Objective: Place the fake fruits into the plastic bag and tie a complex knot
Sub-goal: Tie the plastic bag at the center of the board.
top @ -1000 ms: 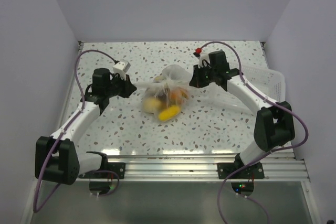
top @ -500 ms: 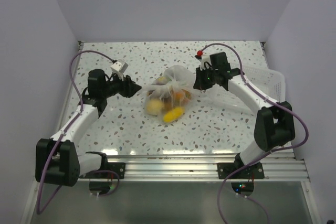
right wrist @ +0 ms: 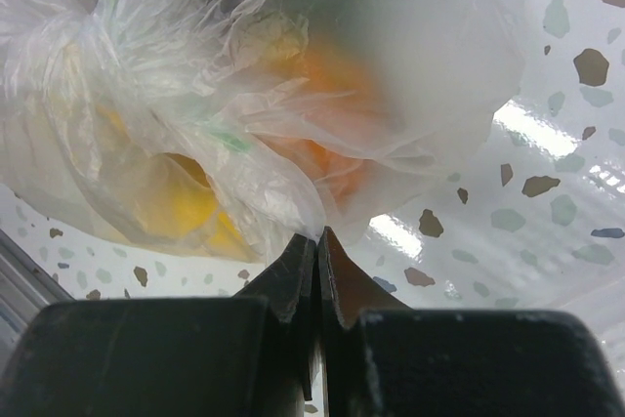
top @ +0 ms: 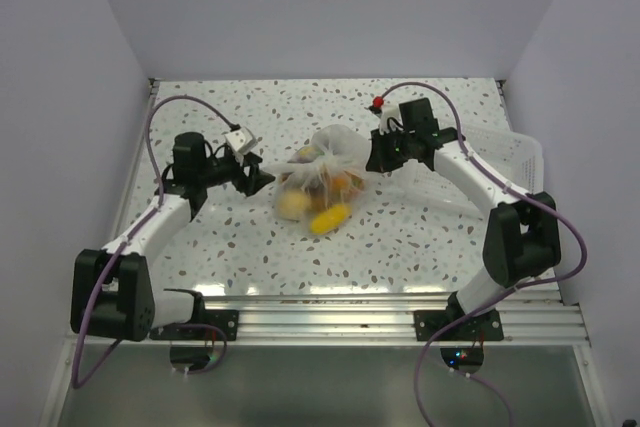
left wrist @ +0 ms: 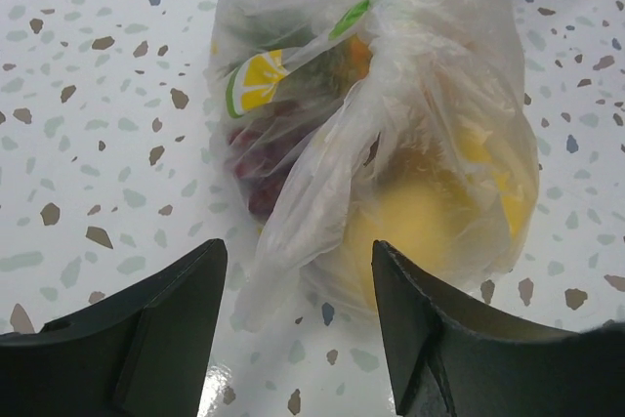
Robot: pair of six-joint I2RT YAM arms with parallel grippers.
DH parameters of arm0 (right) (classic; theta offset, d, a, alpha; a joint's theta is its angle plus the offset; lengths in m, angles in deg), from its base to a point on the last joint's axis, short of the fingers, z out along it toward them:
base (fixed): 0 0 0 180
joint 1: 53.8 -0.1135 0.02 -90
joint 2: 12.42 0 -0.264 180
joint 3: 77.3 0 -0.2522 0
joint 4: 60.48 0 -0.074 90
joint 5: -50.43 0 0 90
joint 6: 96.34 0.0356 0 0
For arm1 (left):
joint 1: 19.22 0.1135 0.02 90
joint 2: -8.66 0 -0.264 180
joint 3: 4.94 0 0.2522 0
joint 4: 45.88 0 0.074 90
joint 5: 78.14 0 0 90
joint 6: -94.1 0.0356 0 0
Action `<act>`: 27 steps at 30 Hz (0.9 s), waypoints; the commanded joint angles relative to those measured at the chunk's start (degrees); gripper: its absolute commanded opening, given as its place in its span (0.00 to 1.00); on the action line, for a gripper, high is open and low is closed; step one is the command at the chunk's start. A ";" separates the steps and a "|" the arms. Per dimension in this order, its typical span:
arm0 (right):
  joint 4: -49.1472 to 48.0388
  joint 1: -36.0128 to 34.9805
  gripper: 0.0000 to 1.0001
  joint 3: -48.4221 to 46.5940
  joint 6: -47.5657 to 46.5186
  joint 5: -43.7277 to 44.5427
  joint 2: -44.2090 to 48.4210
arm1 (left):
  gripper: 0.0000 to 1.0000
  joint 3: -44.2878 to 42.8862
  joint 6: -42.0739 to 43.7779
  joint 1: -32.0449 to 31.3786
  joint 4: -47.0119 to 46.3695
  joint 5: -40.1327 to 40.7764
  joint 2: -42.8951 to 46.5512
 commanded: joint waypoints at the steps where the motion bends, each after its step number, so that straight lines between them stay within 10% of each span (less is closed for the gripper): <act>1: 1.41 0.22 0.00 -2.21 -1.06 -2.15 -0.77 | 0.66 -2.84 8.97 -0.44 -1.81 -0.59 -3.44; 13: 1.50 0.13 0.00 -2.21 -3.08 -2.06 -1.82 | 0.32 -1.45 -4.28 -1.31 -18.76 5.84 -7.31; 24: 1.85 0.13 0.00 -3.09 -3.17 -2.59 -2.26 | 0.40 -1.26 -1.75 -5.97 -20.99 6.69 -11.01; 27: 1.76 0.13 0.00 -3.27 -3.34 -2.77 -2.17 | 0.17 -1.88 -0.43 -6.59 -19.76 12.47 -11.97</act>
